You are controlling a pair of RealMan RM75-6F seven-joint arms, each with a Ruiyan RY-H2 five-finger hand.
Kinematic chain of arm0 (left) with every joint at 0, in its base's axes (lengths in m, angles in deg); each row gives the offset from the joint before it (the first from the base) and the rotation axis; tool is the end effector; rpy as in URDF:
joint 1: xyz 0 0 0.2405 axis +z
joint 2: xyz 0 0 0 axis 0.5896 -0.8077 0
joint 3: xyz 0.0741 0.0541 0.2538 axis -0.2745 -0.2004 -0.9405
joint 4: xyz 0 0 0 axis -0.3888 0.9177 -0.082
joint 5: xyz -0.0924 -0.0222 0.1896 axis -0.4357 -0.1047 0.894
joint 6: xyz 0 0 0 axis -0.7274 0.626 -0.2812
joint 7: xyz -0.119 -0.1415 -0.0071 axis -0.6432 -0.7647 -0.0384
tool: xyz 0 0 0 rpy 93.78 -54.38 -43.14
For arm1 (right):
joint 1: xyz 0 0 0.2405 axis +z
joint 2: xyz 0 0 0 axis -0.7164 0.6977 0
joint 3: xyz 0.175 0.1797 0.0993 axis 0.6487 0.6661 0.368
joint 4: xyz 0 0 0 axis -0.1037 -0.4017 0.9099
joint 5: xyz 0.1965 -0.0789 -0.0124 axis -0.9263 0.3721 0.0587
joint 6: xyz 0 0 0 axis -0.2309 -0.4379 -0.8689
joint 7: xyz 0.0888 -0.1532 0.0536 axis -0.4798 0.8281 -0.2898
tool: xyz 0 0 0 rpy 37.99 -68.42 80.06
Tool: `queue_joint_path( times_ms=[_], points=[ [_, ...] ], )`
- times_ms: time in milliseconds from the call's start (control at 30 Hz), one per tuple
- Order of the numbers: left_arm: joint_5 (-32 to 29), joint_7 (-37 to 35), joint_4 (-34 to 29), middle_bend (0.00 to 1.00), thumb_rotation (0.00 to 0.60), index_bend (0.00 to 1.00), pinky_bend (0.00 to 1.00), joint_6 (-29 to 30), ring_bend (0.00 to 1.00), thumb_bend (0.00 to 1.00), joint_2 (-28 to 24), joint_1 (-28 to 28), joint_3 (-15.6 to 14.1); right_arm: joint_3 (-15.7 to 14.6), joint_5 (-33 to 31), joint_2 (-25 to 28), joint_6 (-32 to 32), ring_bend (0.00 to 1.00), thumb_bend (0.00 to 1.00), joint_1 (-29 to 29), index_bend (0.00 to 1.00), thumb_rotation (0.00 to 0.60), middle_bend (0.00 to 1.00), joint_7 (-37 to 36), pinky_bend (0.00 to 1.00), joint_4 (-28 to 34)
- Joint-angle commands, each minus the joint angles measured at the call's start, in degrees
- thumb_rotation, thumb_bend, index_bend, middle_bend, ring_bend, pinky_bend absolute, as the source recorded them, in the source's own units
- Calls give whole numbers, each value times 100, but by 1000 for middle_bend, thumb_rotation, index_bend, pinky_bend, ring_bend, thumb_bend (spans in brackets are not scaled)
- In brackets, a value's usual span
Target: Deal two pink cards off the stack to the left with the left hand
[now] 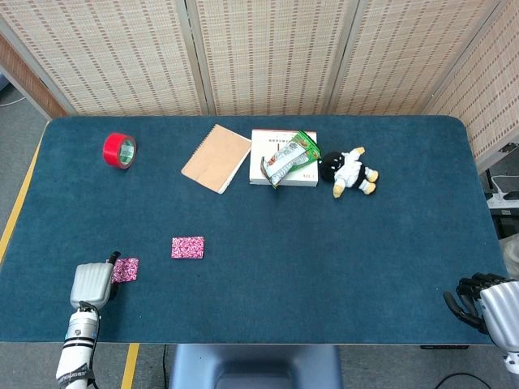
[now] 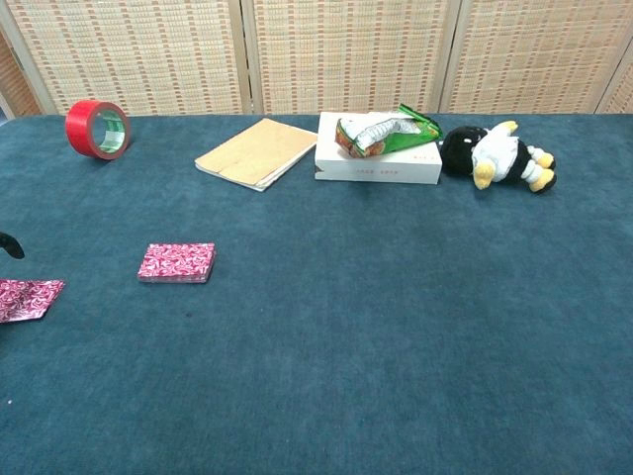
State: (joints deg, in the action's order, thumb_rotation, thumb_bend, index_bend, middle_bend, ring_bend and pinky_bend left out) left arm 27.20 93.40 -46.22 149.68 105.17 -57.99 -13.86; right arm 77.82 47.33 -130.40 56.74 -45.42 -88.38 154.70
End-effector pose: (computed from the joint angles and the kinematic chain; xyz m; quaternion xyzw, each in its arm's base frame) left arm -0.3007 0.2823 0.0202 -0.6639 -0.3769 -0.1839 0.6191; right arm -0.3100 -0.1800 0.1957 0.6285 -0.3045 0.4645 0.5446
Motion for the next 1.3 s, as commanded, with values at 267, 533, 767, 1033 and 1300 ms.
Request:
queue_joint_path(
  times_ms=[267, 533, 767, 1033, 1300],
  points=[
    [559, 39, -406, 1000, 600, 205, 1000, 179, 1000, 353, -17, -10, 72, -12, 11, -16, -33, 731, 304, 13, 991, 600, 829, 48, 778, 3],
    [297, 640, -434, 1000, 600, 214, 1000, -194, 1000, 353, 539, -437, 455, -28, 15, -3, -63, 731, 305, 23, 991, 600, 829, 53, 778, 5],
    [-381, 1167, -70, 1000, 600, 218, 1000, -540, 1000, 358, 1092, -892, 891, -16, -2, 12, -38, 731, 304, 19, 991, 600, 829, 14, 778, 5],
    [-1009, 1545, 311, 1000, 600, 219, 1000, -622, 1000, 358, 1513, -1242, 1179, -14, -8, 23, -34, 731, 304, 22, 990, 600, 829, -13, 778, 1],
    [-1440, 1774, 507, 1000, 600, 219, 1000, -633, 1000, 358, 1737, -1486, 1308, -22, -5, 31, -47, 731, 304, 26, 989, 600, 829, -14, 778, 0]
  ],
)
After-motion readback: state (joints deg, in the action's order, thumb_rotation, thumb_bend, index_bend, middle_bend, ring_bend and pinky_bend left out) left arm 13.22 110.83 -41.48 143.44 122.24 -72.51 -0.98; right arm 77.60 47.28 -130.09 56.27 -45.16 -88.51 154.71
